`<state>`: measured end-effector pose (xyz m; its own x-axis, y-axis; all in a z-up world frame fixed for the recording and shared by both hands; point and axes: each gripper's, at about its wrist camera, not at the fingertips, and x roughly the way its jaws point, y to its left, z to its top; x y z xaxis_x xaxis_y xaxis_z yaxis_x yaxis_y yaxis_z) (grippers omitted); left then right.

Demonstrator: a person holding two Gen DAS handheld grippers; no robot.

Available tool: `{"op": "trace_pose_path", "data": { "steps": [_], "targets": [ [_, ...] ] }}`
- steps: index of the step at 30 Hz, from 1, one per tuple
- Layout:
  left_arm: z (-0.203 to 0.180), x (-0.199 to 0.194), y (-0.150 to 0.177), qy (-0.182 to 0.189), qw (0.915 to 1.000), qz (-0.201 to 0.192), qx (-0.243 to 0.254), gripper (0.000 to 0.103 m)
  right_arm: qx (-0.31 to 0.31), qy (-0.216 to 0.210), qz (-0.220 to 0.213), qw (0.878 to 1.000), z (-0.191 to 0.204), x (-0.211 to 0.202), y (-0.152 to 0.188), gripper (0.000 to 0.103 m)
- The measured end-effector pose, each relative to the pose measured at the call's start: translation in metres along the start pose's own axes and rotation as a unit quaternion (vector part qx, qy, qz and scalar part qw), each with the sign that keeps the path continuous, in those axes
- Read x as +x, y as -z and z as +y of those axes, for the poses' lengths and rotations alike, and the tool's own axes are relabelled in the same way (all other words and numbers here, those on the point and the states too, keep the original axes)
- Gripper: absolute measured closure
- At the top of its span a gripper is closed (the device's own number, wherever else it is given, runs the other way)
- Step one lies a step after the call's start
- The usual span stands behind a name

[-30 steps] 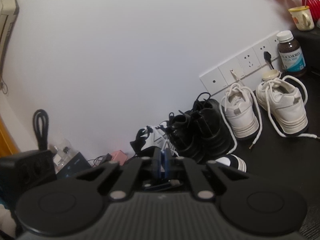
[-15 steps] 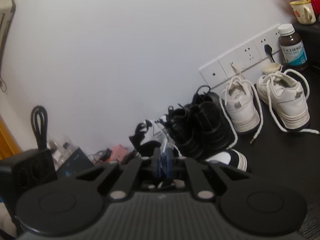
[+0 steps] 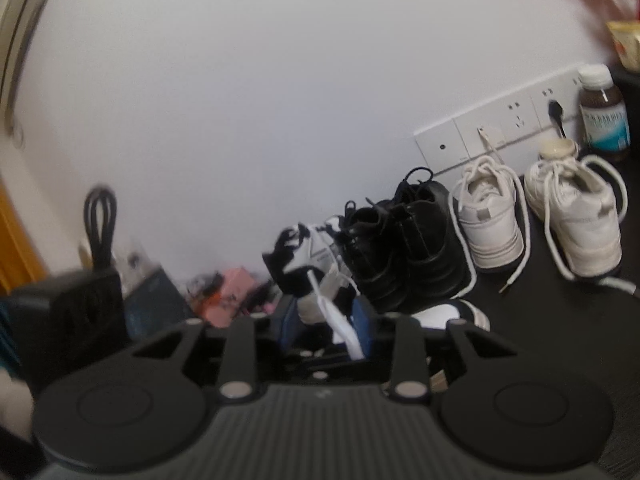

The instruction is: Lace up shoes with both hands

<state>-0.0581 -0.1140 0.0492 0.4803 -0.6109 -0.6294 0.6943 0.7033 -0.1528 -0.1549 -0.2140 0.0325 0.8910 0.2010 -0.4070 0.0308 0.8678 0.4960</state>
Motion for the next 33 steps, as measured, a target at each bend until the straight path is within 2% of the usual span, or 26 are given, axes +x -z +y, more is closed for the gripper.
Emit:
{"op": "trace_pose_path", "data": {
  "steps": [7,12,17,27,33],
  "targets": [
    [-0.002,0.001,0.001,0.002,1.0,0.003,0.004,0.101,-0.001,-0.001,0.002,1.0,0.0,0.004,0.001,0.09],
    [-0.004,0.001,0.002,0.001,0.9999,0.005,0.01,0.101,-0.004,0.011,0.004,1.0,0.0,0.007,0.002,0.09],
    [-0.009,0.003,0.004,-0.009,0.9995,0.009,0.03,0.101,-0.031,0.023,0.014,0.999,0.006,0.007,0.001,0.086],
    [-0.014,0.004,0.005,-0.013,0.9985,0.009,0.052,0.101,-0.07,0.054,0.029,0.996,0.013,0.01,0.004,0.086],
    [-0.016,0.004,0.006,-0.009,0.9981,0.01,0.06,0.101,-0.077,0.051,0.029,0.995,0.016,0.011,0.005,0.086]
  ]
}}
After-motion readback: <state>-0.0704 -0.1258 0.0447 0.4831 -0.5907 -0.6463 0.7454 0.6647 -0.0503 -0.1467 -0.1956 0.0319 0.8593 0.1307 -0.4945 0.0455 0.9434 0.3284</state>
